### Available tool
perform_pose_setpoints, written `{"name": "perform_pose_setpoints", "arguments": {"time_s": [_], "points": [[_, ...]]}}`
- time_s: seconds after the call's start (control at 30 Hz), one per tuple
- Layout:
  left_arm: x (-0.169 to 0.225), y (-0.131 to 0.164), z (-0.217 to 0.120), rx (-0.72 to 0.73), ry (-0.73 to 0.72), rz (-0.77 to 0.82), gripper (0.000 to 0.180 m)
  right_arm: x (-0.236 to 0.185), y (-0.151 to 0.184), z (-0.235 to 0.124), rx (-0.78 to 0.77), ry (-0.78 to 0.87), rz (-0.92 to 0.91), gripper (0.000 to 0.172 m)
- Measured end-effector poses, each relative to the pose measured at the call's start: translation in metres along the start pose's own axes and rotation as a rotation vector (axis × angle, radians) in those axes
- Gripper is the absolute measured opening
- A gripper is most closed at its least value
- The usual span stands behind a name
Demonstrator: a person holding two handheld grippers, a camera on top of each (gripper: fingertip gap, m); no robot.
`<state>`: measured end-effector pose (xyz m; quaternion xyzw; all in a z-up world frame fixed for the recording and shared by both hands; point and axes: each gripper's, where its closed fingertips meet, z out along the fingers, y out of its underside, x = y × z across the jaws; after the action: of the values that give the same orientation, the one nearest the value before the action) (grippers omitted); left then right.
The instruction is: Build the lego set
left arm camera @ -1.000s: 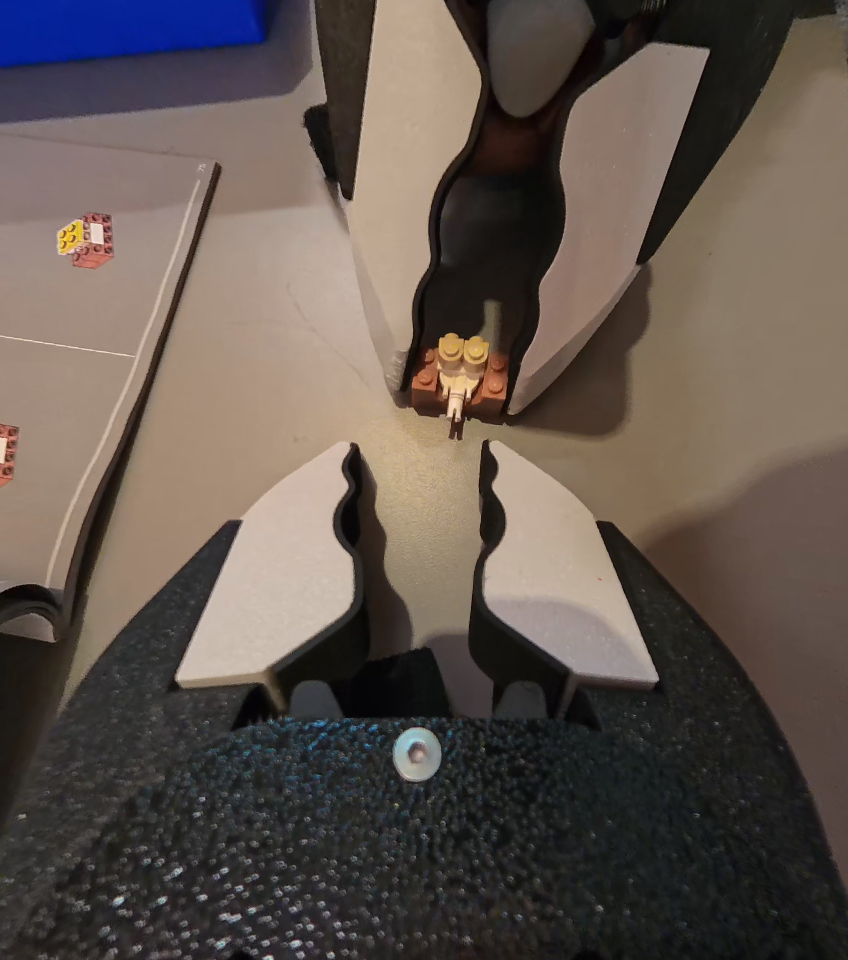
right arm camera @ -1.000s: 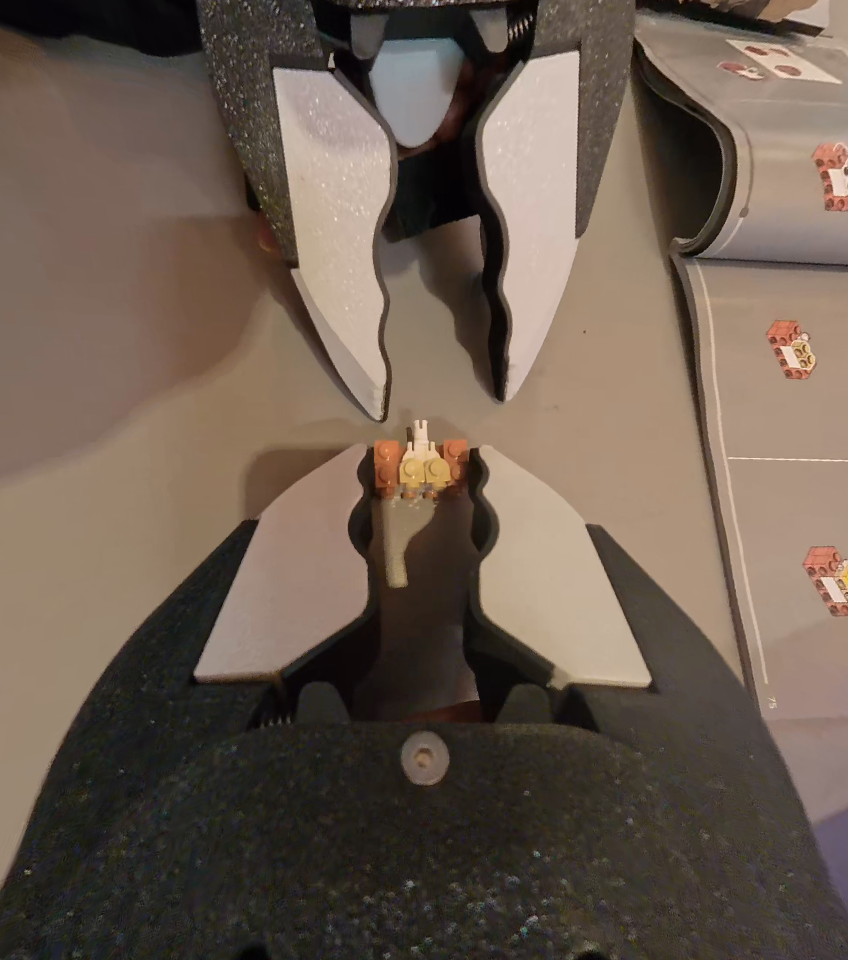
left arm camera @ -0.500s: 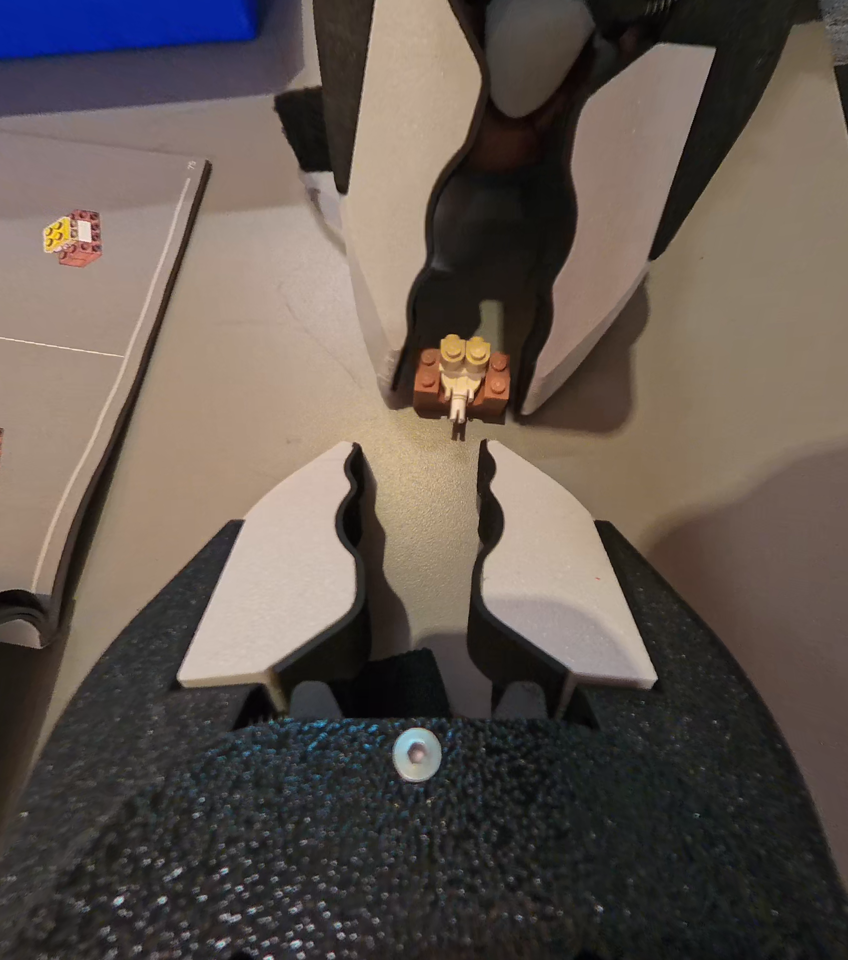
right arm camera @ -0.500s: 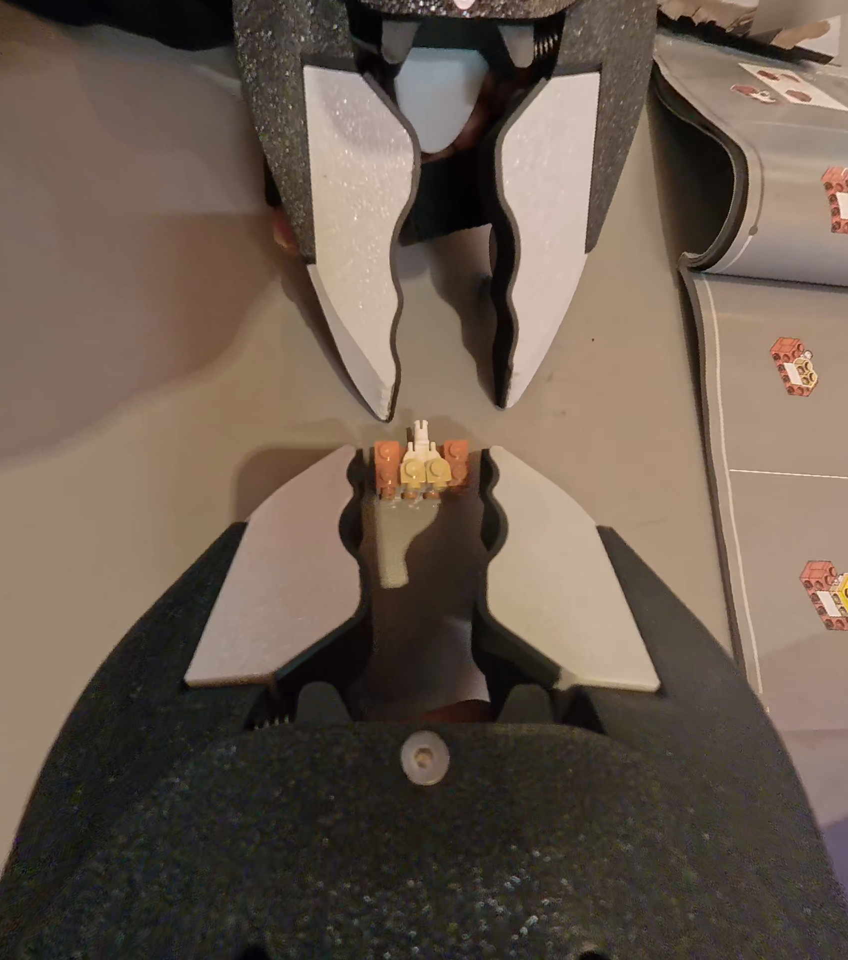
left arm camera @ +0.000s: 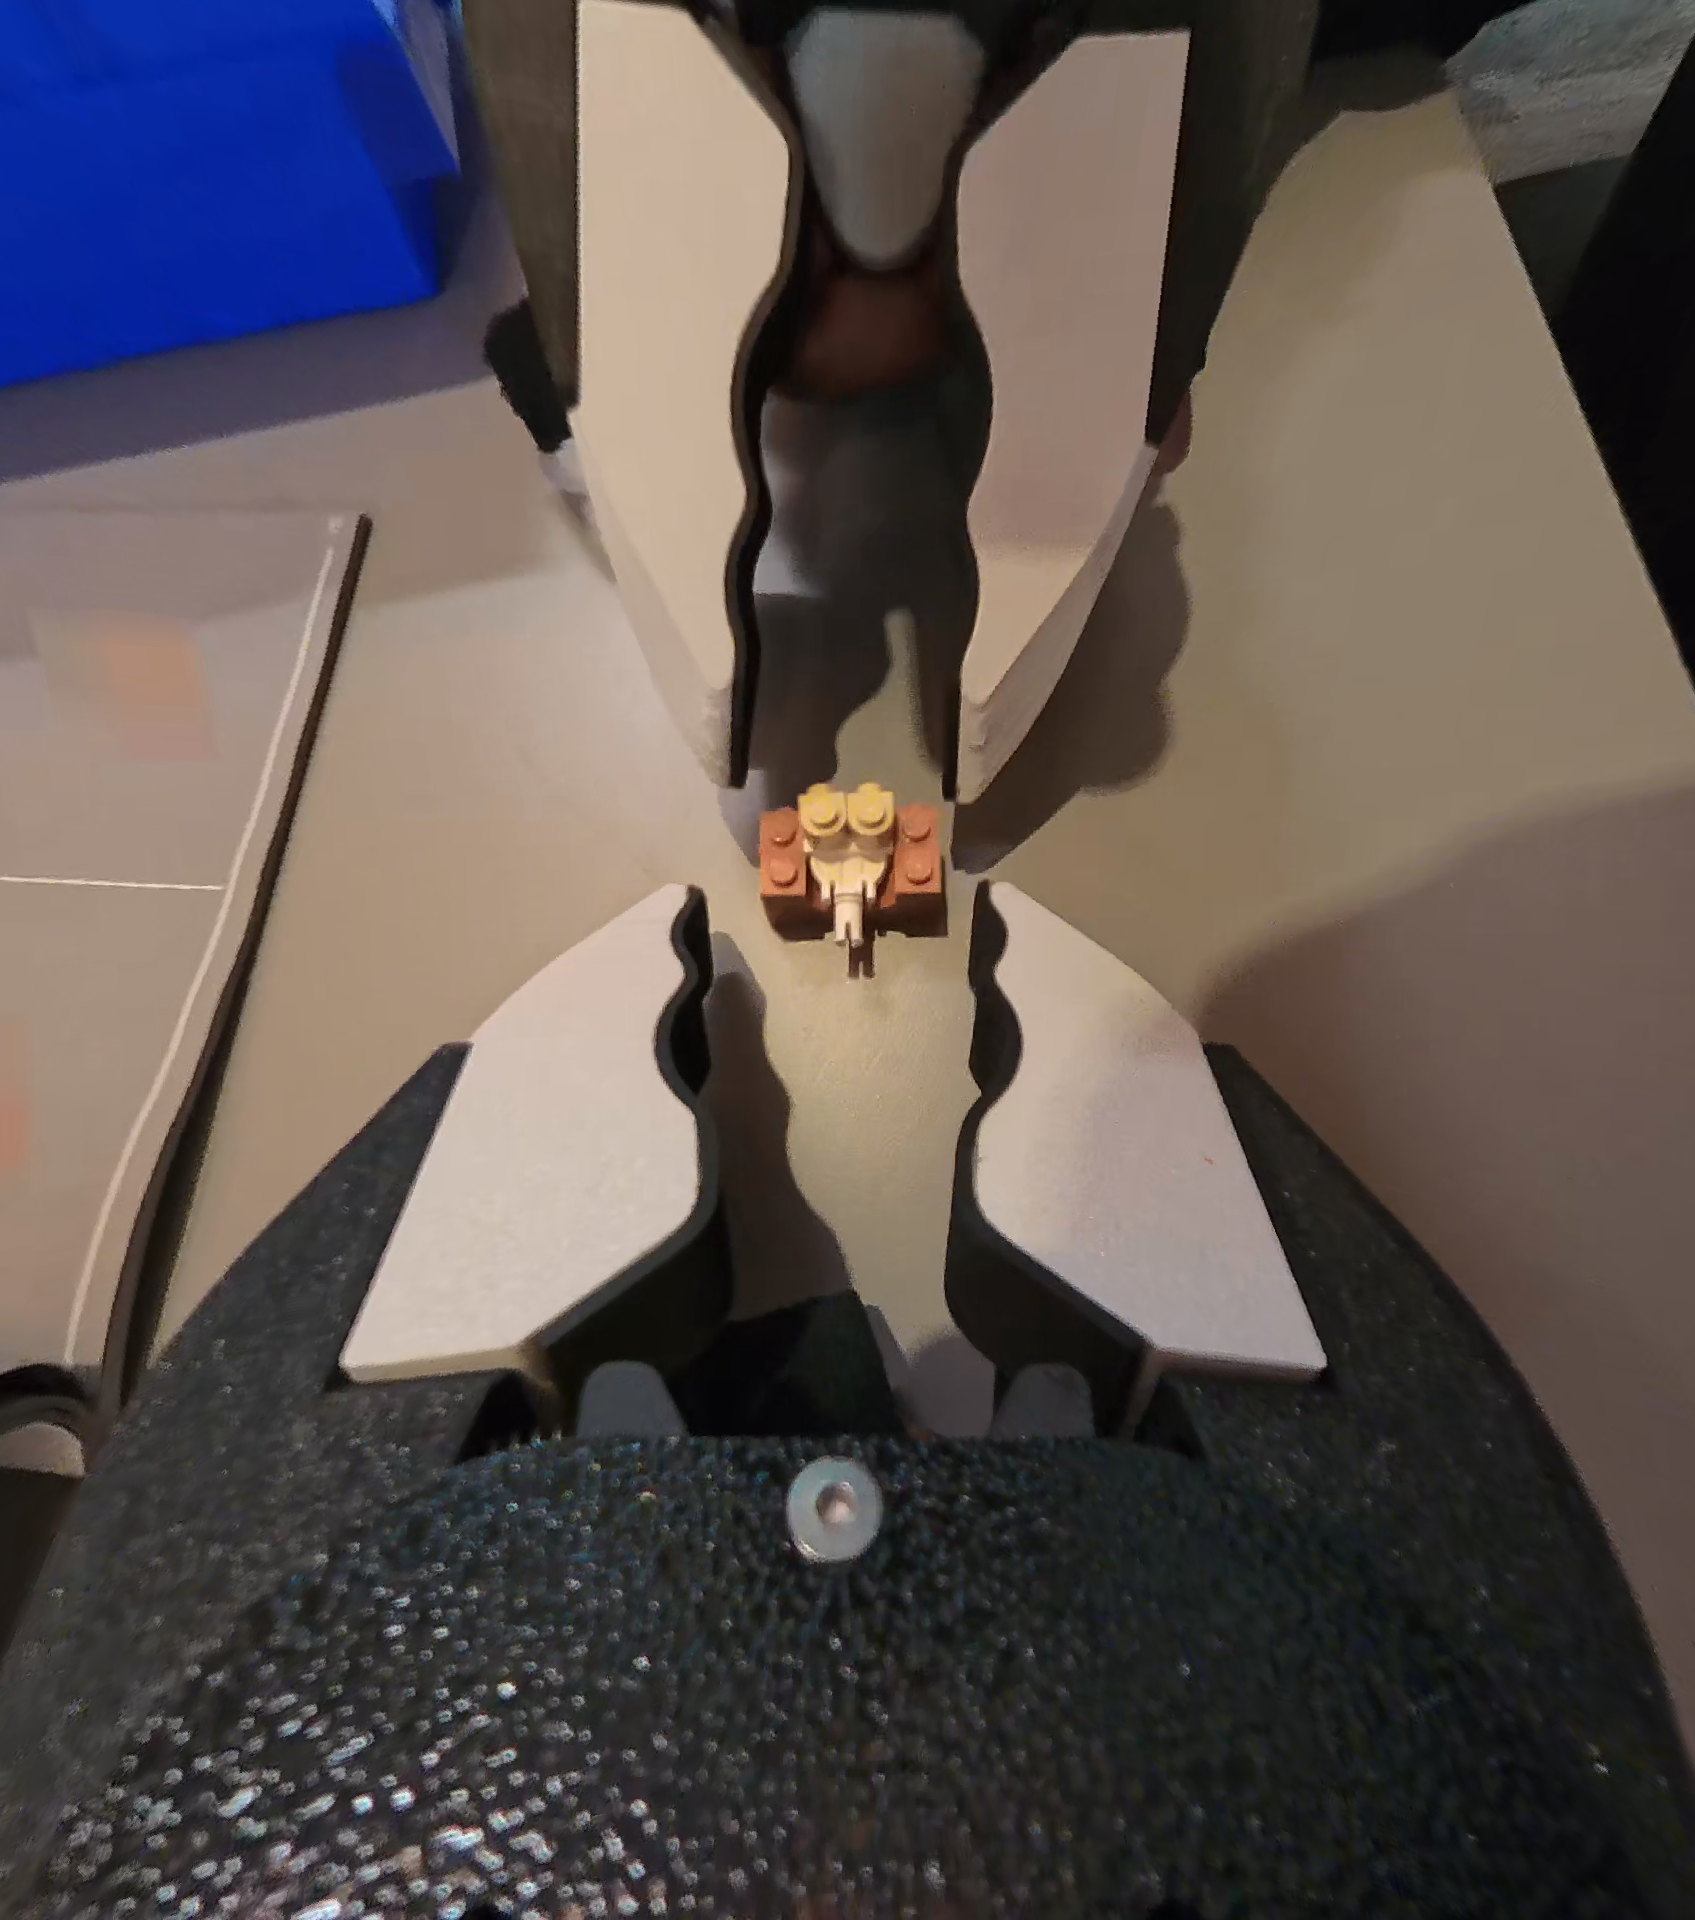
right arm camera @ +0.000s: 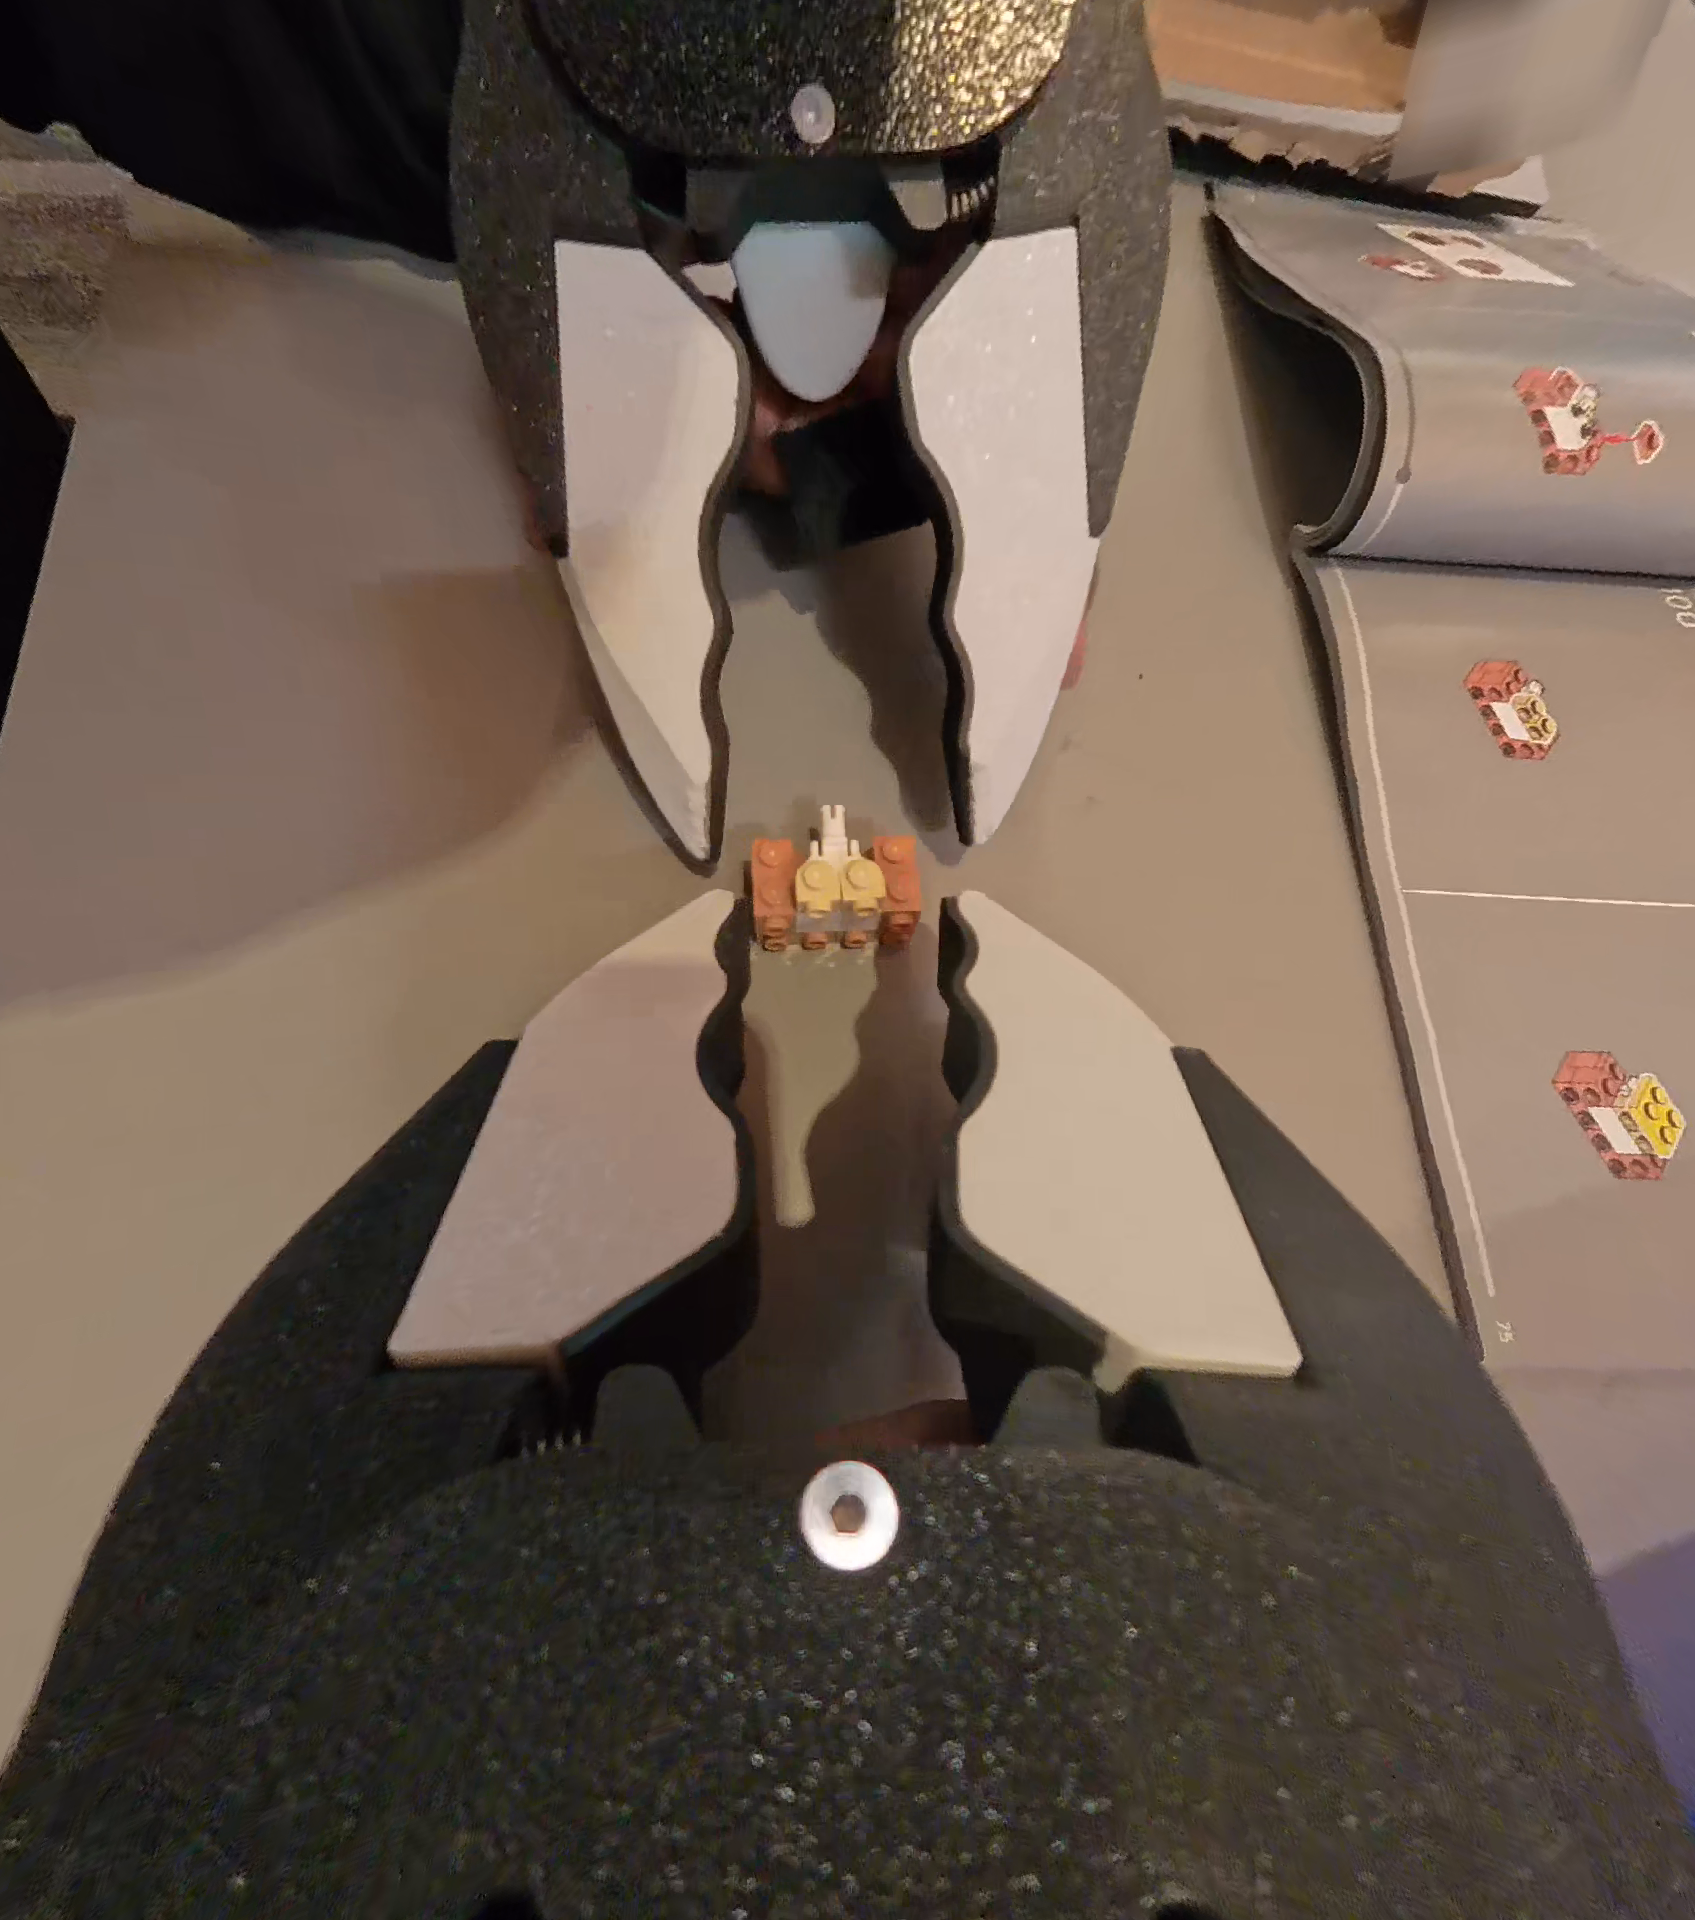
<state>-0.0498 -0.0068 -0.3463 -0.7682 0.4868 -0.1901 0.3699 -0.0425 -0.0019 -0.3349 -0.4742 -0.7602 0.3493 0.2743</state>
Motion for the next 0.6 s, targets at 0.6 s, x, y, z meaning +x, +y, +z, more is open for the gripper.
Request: {"name": "perform_pose_setpoints", "arguments": {"time_s": [0.6], "points": [[-0.024,-0.013,-0.014,0.132,-0.105,-0.044,0.045,0.009,-0.014,-0.051,0.14,0.134,-0.037,0.039]]}}
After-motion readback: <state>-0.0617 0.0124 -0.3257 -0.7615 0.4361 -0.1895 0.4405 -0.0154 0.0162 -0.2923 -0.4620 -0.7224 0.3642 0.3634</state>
